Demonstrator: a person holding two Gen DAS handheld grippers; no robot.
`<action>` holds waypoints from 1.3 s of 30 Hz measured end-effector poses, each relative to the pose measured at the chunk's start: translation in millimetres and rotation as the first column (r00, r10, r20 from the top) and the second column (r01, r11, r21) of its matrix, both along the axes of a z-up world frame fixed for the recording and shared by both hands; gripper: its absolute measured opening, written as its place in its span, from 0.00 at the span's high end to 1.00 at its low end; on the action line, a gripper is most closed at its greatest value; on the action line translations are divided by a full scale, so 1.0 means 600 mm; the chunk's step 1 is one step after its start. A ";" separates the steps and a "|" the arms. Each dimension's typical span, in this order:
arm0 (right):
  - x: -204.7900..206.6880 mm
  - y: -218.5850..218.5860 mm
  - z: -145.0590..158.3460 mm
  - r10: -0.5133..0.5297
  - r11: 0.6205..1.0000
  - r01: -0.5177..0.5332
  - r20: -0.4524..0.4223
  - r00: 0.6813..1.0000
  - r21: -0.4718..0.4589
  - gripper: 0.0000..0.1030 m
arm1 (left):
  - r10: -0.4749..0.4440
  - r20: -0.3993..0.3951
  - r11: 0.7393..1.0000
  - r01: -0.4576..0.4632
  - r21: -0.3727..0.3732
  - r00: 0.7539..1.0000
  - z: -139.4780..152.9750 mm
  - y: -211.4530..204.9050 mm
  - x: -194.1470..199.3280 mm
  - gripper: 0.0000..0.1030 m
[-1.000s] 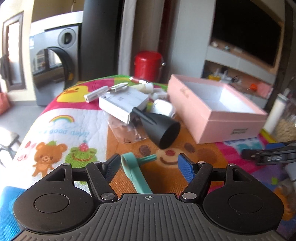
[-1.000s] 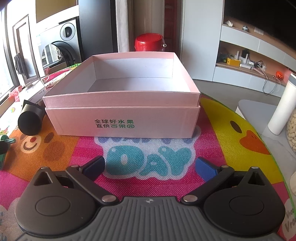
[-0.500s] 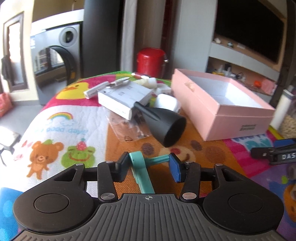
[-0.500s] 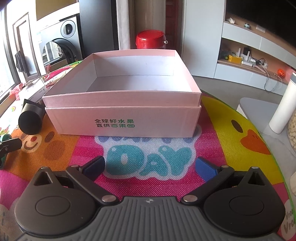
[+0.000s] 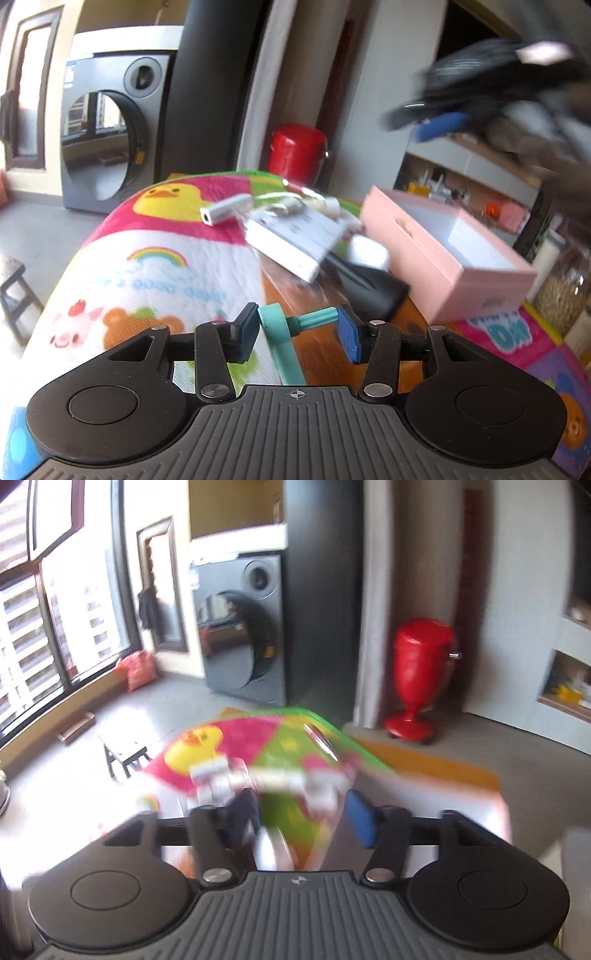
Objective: Organize rigid objects
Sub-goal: 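Grasp the teal toy piece with the left tool while the right tool grasps the red cylinder, then drop the teal piece into the pink box with the left tool while the right drops the cylinder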
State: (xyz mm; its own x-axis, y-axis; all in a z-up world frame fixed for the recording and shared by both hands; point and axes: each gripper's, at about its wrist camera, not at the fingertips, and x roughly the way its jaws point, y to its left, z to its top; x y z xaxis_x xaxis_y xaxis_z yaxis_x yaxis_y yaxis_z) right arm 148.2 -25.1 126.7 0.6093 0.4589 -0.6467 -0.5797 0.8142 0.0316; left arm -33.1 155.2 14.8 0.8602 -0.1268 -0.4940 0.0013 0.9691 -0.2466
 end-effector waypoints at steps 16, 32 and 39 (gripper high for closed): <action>0.347 0.212 -0.203 -0.084 0.947 0.018 -0.191 0.978 -0.322 0.80 | -0.026 0.041 0.988 0.032 -0.152 0.999 -0.025 0.039 -0.005 0.51; -0.081 -0.049 -0.031 0.162 0.985 -0.165 -0.075 0.984 -0.044 0.81 | -0.245 0.017 0.969 0.245 -0.005 0.969 -0.003 -0.058 -0.044 0.51; -0.233 -0.230 -0.052 -0.019 0.999 0.021 0.045 0.999 -0.039 0.81 | -0.385 0.106 0.922 0.387 0.005 0.917 0.102 -0.136 -0.042 0.51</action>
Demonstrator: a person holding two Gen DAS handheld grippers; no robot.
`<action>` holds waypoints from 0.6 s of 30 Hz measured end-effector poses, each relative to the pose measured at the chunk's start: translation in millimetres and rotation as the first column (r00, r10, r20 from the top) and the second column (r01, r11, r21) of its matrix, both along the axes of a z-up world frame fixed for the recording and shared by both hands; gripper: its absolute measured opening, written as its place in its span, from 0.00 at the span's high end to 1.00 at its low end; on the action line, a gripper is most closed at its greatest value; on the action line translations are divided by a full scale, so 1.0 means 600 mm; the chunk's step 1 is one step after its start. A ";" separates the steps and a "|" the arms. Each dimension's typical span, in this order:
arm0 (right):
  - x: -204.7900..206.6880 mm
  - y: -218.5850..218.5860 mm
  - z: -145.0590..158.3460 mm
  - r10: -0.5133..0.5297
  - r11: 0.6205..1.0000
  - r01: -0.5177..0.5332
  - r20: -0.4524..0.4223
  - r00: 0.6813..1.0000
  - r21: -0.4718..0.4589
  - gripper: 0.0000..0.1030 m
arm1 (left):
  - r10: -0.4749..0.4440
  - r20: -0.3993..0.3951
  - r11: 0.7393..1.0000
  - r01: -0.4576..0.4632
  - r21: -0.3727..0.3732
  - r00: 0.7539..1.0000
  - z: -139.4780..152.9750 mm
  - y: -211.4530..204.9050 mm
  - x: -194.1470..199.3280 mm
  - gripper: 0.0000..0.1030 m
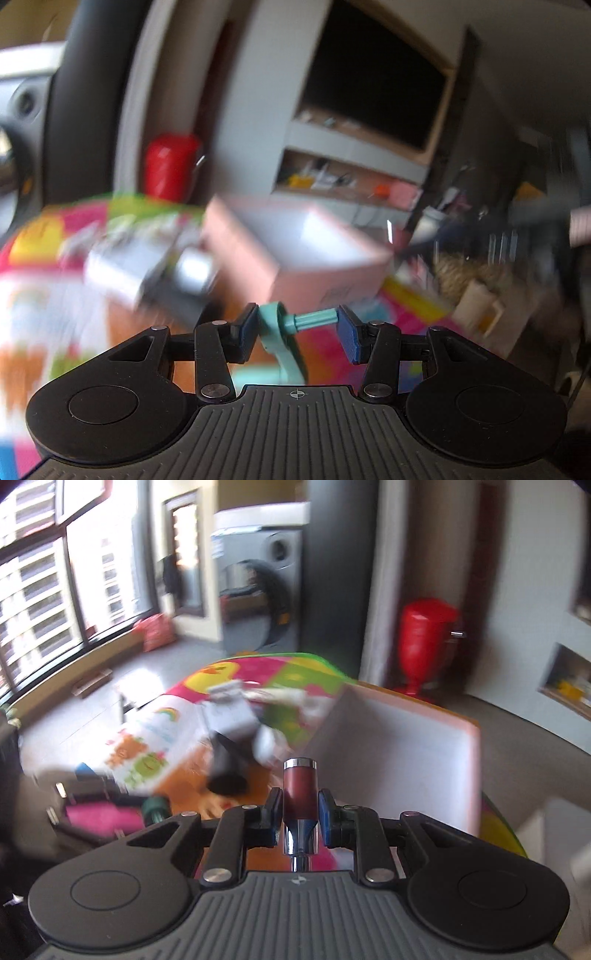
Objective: Organize rigid objects
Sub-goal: 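Drop the teal piece into the pink box with the left tool while the right drops the cylinder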
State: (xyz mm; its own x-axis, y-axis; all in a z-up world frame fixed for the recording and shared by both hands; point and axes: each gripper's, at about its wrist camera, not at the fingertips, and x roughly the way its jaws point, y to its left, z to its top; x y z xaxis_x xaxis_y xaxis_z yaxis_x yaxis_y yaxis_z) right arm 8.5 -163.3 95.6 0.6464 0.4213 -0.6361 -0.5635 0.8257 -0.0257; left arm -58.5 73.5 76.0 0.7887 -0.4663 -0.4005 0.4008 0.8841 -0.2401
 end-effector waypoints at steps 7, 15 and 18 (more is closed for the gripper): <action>-0.027 -0.079 -0.032 -0.139 0.989 0.135 0.062 0.988 0.060 0.81 | -0.014 0.022 1.000 0.014 -0.006 1.000 0.123 -0.081 0.185 0.51; -0.023 -0.098 -0.054 -0.184 0.979 0.174 0.090 0.979 0.110 0.81 | 0.119 -0.092 0.984 -0.130 -0.124 0.989 0.042 -0.050 0.238 0.52; -0.006 -0.099 -0.036 -0.198 0.972 0.181 0.107 0.974 0.151 0.81 | 0.196 -0.079 0.965 -0.207 -0.161 0.977 0.018 0.007 0.182 0.52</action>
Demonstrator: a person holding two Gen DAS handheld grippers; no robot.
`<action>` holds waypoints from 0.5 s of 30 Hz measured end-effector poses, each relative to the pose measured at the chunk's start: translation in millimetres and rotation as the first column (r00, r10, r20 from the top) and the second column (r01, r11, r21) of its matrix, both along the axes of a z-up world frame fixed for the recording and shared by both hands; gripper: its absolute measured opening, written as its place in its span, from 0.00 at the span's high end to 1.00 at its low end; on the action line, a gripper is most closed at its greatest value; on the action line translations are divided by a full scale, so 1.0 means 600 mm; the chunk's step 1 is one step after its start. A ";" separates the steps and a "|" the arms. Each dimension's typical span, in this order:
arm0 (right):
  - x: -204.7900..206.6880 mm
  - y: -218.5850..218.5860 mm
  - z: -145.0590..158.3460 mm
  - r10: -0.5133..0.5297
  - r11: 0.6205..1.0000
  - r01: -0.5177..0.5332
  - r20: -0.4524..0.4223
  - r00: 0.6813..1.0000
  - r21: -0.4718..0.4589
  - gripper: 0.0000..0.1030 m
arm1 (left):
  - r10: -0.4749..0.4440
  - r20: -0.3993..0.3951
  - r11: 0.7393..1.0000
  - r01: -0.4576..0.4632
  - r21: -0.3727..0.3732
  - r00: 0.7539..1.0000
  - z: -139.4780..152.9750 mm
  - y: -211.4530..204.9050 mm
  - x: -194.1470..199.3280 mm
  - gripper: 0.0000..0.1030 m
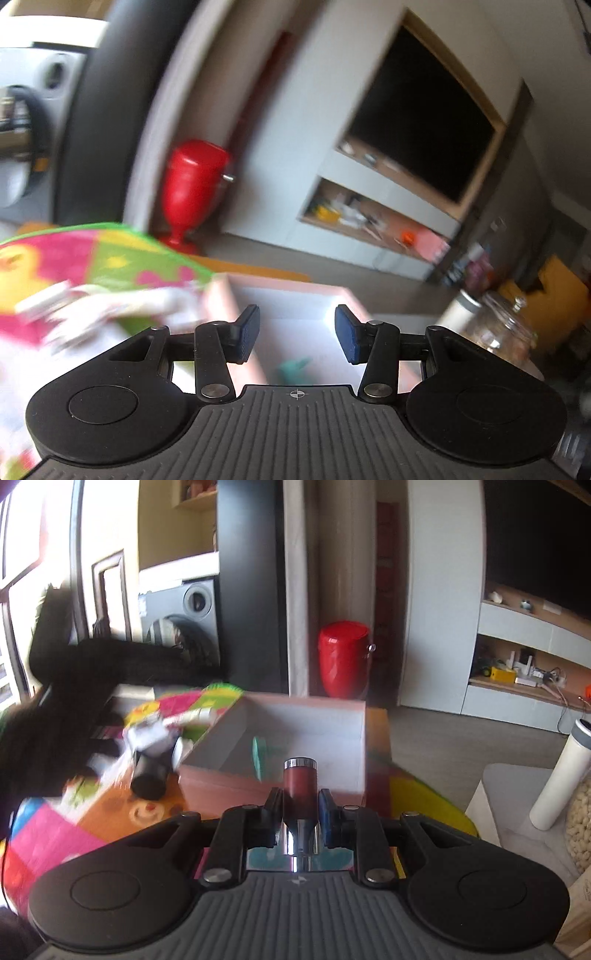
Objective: Organize rigid objects
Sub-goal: 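Drop the teal piece into the pink box with the left tool while the right drops the cylinder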
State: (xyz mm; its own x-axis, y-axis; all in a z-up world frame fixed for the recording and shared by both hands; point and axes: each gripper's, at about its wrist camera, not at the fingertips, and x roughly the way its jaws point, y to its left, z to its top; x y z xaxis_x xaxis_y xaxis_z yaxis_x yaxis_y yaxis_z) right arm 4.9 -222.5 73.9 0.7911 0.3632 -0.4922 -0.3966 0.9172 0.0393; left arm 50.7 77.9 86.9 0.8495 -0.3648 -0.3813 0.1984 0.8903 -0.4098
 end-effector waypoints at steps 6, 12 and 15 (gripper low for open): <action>0.118 0.042 0.066 0.032 0.993 -0.033 0.014 0.999 0.110 0.77 | 0.139 -0.101 0.984 -0.126 0.127 0.985 -0.050 0.058 -0.062 0.52; 0.177 0.135 0.038 0.137 0.990 -0.132 -0.092 0.986 0.057 0.66 | 0.107 -0.150 0.978 -0.077 0.191 0.983 -0.089 0.077 -0.101 0.52; 0.173 0.202 0.005 0.255 0.967 -0.252 -0.199 0.946 0.041 0.66 | 0.094 -0.184 0.984 -0.063 0.168 0.978 -0.106 0.082 -0.106 0.52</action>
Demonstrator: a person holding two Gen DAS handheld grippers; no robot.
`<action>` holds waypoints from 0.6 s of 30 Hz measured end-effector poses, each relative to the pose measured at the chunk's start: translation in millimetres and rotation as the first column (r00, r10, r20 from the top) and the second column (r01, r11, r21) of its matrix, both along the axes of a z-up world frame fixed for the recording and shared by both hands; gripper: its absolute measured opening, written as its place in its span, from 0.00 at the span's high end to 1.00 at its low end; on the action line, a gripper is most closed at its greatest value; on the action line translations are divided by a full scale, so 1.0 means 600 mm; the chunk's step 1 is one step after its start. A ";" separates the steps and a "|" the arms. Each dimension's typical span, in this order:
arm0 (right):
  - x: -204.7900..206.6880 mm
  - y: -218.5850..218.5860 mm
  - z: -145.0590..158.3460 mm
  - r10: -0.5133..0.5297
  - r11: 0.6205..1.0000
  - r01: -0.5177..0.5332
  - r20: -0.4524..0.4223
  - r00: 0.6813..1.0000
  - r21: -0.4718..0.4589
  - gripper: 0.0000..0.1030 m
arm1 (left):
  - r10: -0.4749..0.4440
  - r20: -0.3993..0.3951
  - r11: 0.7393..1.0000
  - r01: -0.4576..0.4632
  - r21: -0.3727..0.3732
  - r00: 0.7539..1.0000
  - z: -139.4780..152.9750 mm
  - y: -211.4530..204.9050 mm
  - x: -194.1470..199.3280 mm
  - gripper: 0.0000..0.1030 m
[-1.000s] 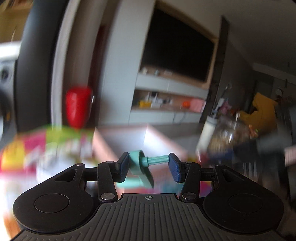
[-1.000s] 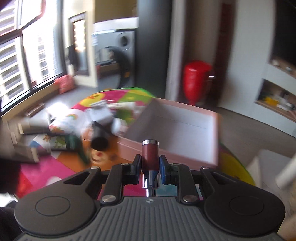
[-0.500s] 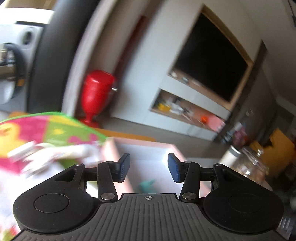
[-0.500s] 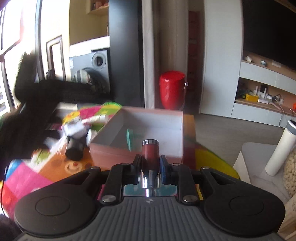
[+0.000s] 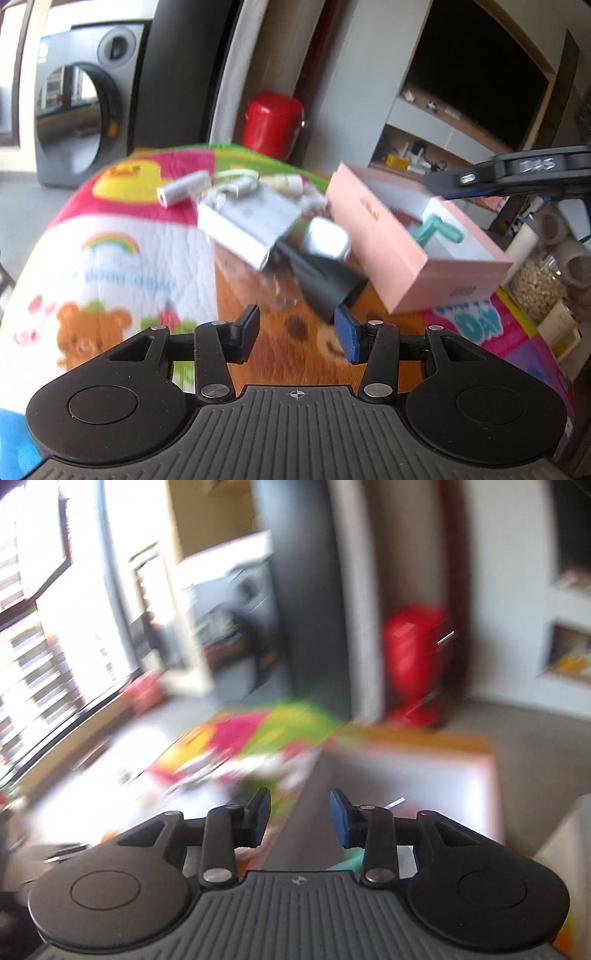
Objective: Organize rigid objects
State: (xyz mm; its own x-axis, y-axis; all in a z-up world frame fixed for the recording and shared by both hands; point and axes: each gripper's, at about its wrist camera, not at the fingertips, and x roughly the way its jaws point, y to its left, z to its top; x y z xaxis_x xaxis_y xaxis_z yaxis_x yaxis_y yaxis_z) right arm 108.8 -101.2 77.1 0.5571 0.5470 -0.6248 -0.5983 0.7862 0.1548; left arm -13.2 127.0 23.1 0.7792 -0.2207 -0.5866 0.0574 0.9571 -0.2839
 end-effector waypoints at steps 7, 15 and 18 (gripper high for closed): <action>0.027 0.176 -0.063 0.059 0.970 -0.066 -0.035 0.998 -0.234 0.66 | -0.028 0.004 0.997 0.028 -0.077 1.000 -0.015 0.014 -0.014 0.52; 0.059 0.244 -0.111 0.029 0.926 -0.034 -0.019 0.999 -0.376 0.71 | 0.008 0.014 0.993 -0.006 -0.119 1.000 -0.010 0.050 -0.043 0.52; 0.019 0.229 -0.101 0.086 0.925 -0.082 -0.006 0.996 -0.370 0.76 | 0.047 0.009 0.986 -0.045 -0.161 0.999 -0.014 0.067 -0.043 0.52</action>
